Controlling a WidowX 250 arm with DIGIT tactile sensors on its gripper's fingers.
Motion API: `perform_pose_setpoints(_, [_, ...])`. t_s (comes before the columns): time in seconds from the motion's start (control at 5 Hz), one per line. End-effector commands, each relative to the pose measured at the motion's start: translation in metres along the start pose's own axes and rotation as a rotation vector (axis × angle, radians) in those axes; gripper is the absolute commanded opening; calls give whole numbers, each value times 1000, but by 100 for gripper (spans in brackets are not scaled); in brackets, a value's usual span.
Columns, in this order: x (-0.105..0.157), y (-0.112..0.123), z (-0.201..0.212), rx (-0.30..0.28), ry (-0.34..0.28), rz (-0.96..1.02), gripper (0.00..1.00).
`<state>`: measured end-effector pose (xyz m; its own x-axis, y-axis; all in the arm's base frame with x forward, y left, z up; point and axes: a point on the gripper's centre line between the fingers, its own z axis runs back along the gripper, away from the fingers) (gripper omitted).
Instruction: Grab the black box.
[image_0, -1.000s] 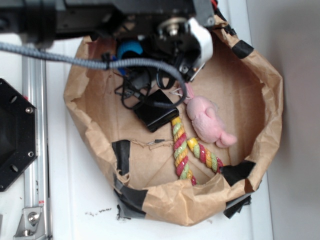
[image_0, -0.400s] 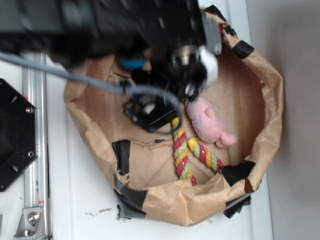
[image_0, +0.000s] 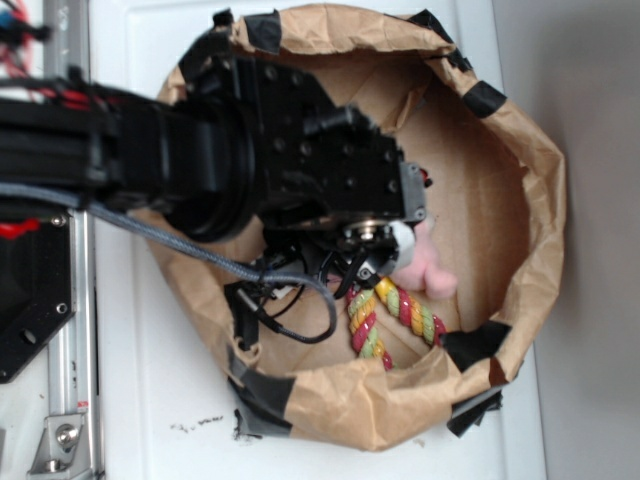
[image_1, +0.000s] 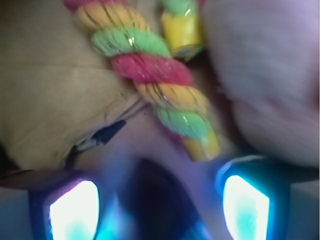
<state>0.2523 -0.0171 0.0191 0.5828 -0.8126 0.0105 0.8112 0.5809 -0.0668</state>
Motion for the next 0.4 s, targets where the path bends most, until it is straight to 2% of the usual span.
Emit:
perform_pose_setpoints(0.0, [12, -26, -9, -9, 16, -51, 0])
perform_pose_setpoints(0.2, [-4, -11, 23, 35, 22, 59, 0])
